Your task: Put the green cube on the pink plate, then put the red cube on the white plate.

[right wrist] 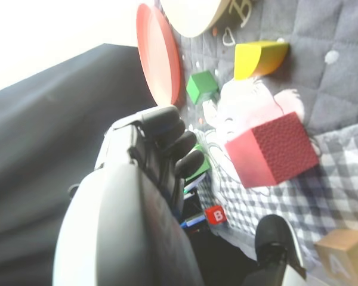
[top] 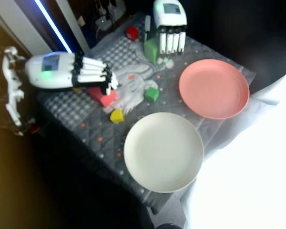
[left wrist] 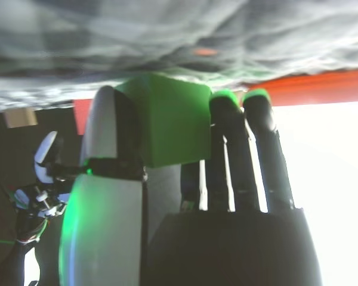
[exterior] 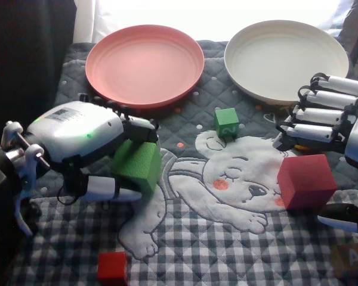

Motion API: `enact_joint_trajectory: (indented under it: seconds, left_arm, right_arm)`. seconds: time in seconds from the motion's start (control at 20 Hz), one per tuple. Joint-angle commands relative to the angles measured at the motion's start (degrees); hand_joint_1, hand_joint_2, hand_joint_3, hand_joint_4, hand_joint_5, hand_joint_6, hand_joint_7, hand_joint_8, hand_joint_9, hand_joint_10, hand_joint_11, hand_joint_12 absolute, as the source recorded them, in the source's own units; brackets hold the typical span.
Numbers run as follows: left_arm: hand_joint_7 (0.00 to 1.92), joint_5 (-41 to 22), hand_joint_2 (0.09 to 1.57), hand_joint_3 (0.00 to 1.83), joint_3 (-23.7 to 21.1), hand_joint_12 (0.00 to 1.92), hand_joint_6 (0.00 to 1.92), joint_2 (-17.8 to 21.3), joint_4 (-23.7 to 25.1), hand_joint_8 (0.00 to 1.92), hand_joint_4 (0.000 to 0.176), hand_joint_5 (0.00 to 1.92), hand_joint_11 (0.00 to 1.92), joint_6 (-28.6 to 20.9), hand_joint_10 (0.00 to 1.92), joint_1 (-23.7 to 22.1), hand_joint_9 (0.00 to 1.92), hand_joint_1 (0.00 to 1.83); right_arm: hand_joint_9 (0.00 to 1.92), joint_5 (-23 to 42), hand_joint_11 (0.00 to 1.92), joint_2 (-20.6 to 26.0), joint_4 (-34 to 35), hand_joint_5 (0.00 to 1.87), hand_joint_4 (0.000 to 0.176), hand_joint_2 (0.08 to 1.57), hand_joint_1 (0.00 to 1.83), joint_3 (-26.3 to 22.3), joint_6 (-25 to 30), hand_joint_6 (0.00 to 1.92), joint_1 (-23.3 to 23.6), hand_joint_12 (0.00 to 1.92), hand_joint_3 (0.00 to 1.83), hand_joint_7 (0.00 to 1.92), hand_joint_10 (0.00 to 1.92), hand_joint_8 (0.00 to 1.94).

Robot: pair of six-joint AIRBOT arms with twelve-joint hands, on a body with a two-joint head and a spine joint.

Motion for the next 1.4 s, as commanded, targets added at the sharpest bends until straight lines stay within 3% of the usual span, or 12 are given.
enact_joint_trajectory:
  seconds: [0.0,0.2,0.3,0.4,0.45,0.5,0.75,0.9,1.15,1.25,1.3,1.35]
  left_arm:
    - [0.78,-9.51,1.26,0.0,0.52,1.79,1.35,0.1,-0.06,1.46,0.0,0.65,0.53,-0.12,1.45,-1.56,0.68,1.18]
    - [0.76,-10.77,1.24,0.0,3.96,1.82,1.36,-0.4,-2.85,1.36,0.0,0.66,0.51,-0.12,1.56,-6.11,0.71,1.31]
    - [0.77,-8.3,1.24,0.0,7.57,1.8,1.37,-2.47,-4.57,1.33,0.0,0.65,0.51,-0.12,1.56,-8.4,0.71,1.32]
    - [0.79,-4.57,1.24,0.0,10.94,1.74,1.35,-4.31,-5.12,1.36,0.0,0.7,0.4,-0.12,1.19,-10.97,0.63,1.16]
    - [0.8,-2.81,1.23,0.0,12.36,1.74,1.3,-5.1,-5.34,1.32,0.0,0.7,0.52,-0.12,1.48,-12.2,0.69,1.3]
    - [0.82,-1.22,1.24,0.0,13.73,1.69,1.33,-5.93,-5.79,1.36,0.0,0.68,0.56,-0.12,1.32,-13.31,0.69,1.2]
    - [0.79,6.7,1.26,0.0,19.94,1.77,1.34,-10.07,-7.8,1.49,0.0,0.65,0.68,-0.12,1.39,-18.4,0.76,1.17]
    - [0.75,10.11,1.29,0.0,23.32,1.92,1.28,-12.25,-9.96,1.65,0.0,0.6,0.95,-0.12,1.74,-19.96,0.89,1.18]
    - [0.75,15.86,1.28,0.0,29.83,1.92,1.2,-16.53,-12.83,1.65,0.0,0.65,0.79,-0.12,1.73,-21.41,0.76,1.19]
    - [0.79,17.22,1.24,0.0,30.81,1.91,1.2,-17.47,-16.07,1.51,0.0,0.72,0.45,-0.12,1.54,-21.44,0.58,1.18]
    - [0.6,17.54,1.23,0.0,30.86,1.83,1.31,-17.64,-17.29,1.18,0.0,0.74,0.26,-0.12,1.35,-21.44,0.46,1.04]
    - [0.44,17.78,1.14,0.0,31.02,1.46,0.76,-17.8,-18.08,0.6,0.0,0.48,0.05,-0.12,0.88,-21.41,0.22,0.9]
  right_arm:
    - [0.1,-6.52,0.0,0.15,1.44,0.31,0.0,0.71,0.76,0.02,0.15,0.7,0.35,1.67,0.46,0.28,1.03,0.66]
    - [0.14,-6.52,0.0,-0.24,1.44,0.35,0.0,0.64,0.81,0.19,0.15,0.79,0.22,1.79,0.6,0.33,1.08,0.69]
    - [0.15,-6.52,0.0,-0.37,1.44,0.35,0.0,0.66,0.79,0.26,0.15,0.75,0.18,1.71,0.57,0.35,0.99,0.6]
    - [0.12,-6.52,0.0,-0.51,1.44,0.35,0.0,0.65,0.85,0.33,0.15,0.76,-0.03,1.73,0.6,0.35,1.02,0.61]
    - [0.1,-6.51,0.0,-0.53,1.44,0.34,0.0,0.66,0.86,0.37,0.15,0.78,-0.13,1.73,0.59,0.34,1.05,0.64]
    - [0.08,-6.51,0.0,-0.54,1.44,0.32,0.0,0.66,0.87,0.39,0.16,0.78,-0.19,1.73,0.58,0.32,1.05,0.64]
    - [0.13,-6.51,0.0,-0.96,1.43,0.36,0.0,0.67,0.85,0.73,0.29,0.77,-0.2,1.72,0.52,0.33,1.05,0.7]
    - [0.13,-6.51,0.0,-1.06,1.43,0.33,0.0,0.67,0.85,0.88,0.35,0.82,-0.2,1.75,0.54,0.31,1.1,0.76]
    - [0.17,-6.51,0.0,-1.58,1.43,0.33,0.0,0.7,0.78,1.28,0.49,0.83,-0.2,1.74,0.53,0.31,1.11,0.82]
    - [0.18,-6.51,0.0,-1.69,1.43,0.37,0.0,0.7,0.79,1.38,0.49,0.75,-0.19,1.71,0.52,0.34,1.05,0.74]
    - [0.19,-6.51,0.0,-1.69,1.43,0.39,0.0,0.7,0.8,1.38,0.49,0.71,-0.19,1.69,0.51,0.36,1.01,0.69]
    - [0.17,-6.51,0.0,-1.68,1.42,0.41,0.0,0.69,0.84,1.39,0.49,0.7,-0.19,1.72,0.51,0.36,1.01,0.67]
